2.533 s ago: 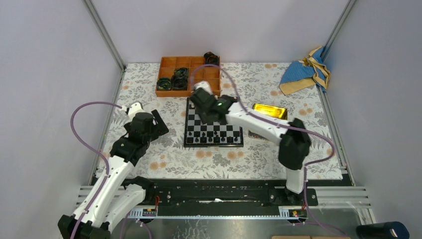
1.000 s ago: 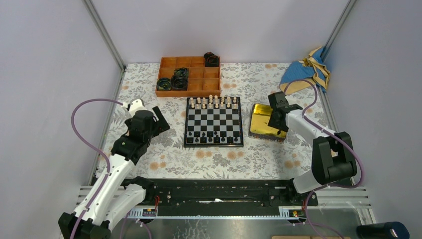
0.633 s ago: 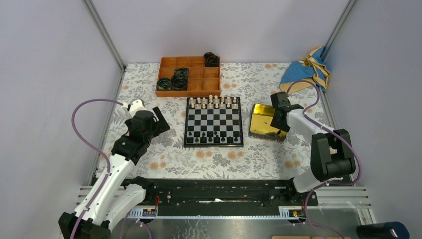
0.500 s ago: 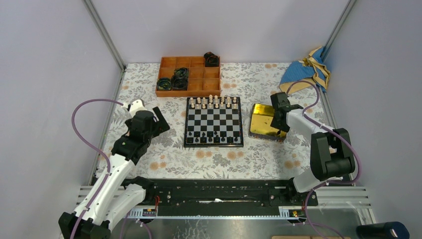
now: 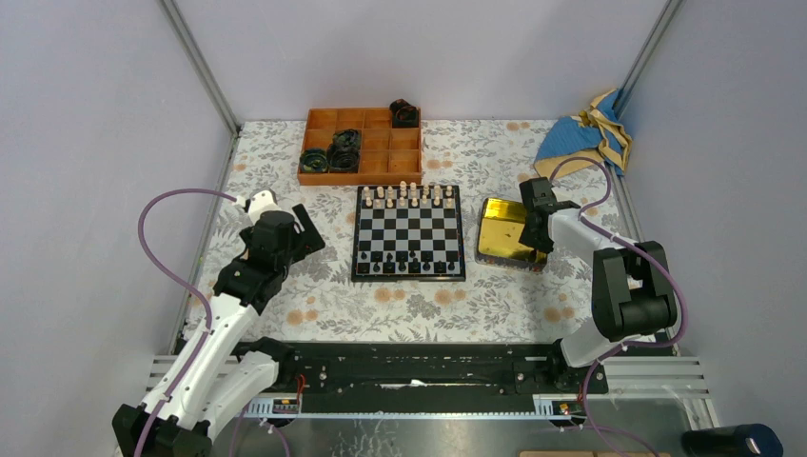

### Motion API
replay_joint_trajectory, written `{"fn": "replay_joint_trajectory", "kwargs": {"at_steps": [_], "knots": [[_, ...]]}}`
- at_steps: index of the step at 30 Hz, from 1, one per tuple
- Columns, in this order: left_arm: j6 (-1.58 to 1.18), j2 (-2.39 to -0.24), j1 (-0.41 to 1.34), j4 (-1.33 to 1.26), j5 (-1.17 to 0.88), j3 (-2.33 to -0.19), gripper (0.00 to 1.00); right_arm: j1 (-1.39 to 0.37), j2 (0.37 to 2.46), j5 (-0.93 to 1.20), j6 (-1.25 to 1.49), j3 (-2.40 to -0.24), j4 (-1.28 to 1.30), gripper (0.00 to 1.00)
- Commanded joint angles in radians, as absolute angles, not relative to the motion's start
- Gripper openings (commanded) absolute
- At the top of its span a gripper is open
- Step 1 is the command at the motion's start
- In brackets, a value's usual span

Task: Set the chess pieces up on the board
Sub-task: Pick up the chess piece from the storage box.

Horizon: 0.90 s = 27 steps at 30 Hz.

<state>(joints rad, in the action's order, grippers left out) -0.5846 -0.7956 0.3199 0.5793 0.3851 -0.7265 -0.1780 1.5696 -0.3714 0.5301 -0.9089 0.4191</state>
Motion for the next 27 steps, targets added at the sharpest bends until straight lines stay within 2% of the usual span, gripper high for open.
{"fn": "replay_joint_trajectory", "kwargs": {"at_steps": [1,6,21,27], "knots": [[-0.567,-0.799,0.324,0.538,0.392,-0.719,0.99,-0.169,1.578,-0.362,0.546,-0.901,0.392,0.37],[-0.568,-0.804,0.323,0.536,0.391,-0.720,0.99,-0.164,1.584,-0.360,0.547,-0.898,0.387,0.32],[-0.568,-0.803,0.324,0.536,0.396,-0.712,0.99,-0.161,1.550,-0.358,0.535,-0.916,0.413,0.00],[-0.569,-0.799,0.324,0.536,0.400,-0.706,0.99,-0.160,1.504,-0.328,0.523,-0.941,0.432,0.00]]}}
